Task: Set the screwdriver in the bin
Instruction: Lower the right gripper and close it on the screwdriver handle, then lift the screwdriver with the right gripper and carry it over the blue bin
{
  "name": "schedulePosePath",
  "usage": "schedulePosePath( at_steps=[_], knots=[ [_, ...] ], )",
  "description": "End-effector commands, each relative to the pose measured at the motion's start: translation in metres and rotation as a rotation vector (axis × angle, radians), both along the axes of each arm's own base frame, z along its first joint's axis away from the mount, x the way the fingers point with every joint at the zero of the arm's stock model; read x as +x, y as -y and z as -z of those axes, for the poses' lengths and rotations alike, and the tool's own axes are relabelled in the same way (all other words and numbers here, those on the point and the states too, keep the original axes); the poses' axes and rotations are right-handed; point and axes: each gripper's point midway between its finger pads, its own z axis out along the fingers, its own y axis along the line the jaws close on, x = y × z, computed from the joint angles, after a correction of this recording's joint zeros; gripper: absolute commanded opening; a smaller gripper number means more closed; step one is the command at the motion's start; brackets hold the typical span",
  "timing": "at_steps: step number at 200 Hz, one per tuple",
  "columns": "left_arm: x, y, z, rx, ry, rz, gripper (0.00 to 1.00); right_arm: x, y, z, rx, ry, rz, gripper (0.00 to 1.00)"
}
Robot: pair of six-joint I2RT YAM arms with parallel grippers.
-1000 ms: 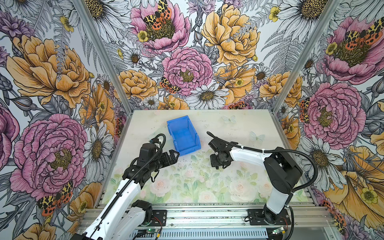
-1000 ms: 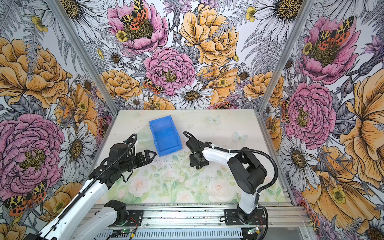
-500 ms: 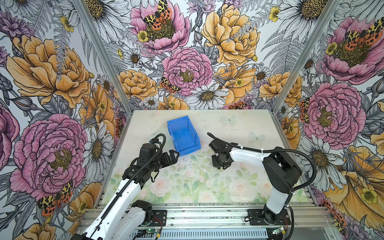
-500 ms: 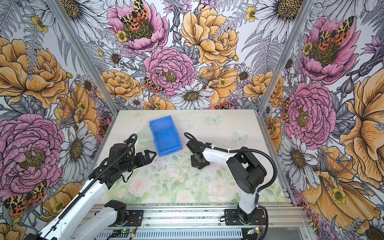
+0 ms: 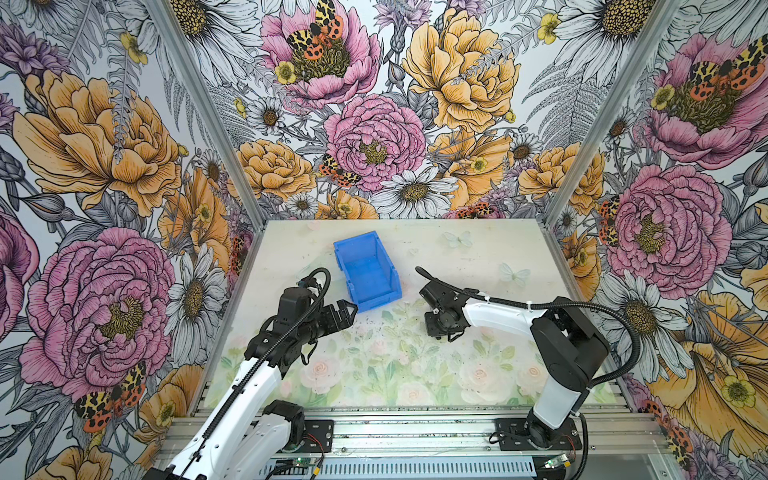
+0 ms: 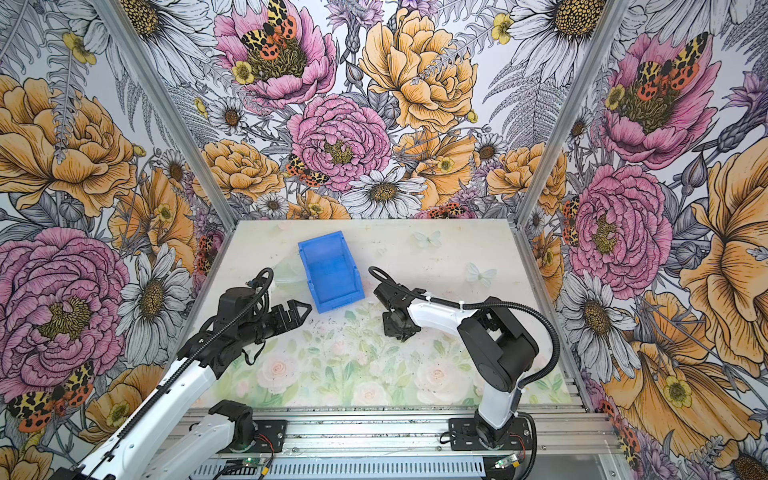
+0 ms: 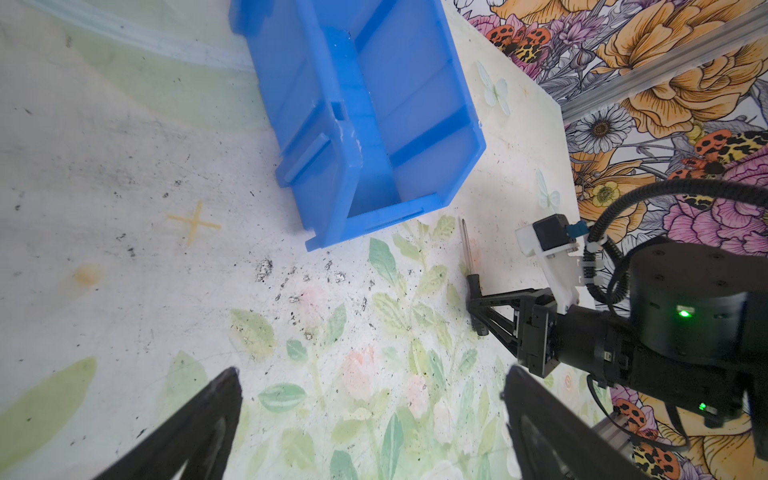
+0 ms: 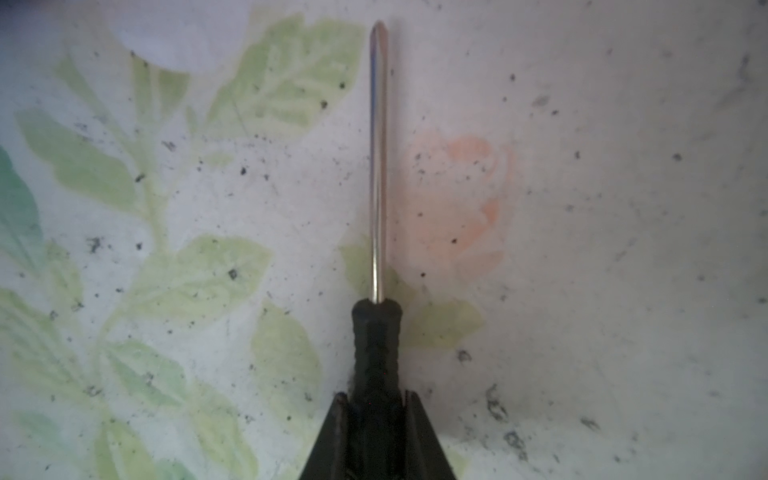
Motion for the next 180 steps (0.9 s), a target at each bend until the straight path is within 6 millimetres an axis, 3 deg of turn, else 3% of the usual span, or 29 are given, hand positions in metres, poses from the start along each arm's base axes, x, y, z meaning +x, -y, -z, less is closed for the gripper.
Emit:
schedulePosePath(
  at_steps=[1, 50, 105, 180],
  knots=[
    [0.004, -0.004, -0.005, 0.013, 0.043, -0.005, 0.99, 0.004, -0.005, -0.031, 0.046, 0.083, -0.034, 0.00],
    [0.007, -0.009, -0.007, 0.020, 0.052, -0.020, 0.99, 0.006, -0.007, -0.067, 0.102, 0.165, -0.049, 0.00],
    [0.008, -0.016, -0.007, 0.023, 0.057, -0.048, 0.99, 0.022, -0.020, -0.113, 0.168, 0.273, -0.079, 0.00],
    [0.013, -0.029, -0.009, 0.046, 0.074, -0.090, 0.99, 0.047, -0.057, -0.163, 0.260, 0.354, -0.126, 0.00]
  ],
)
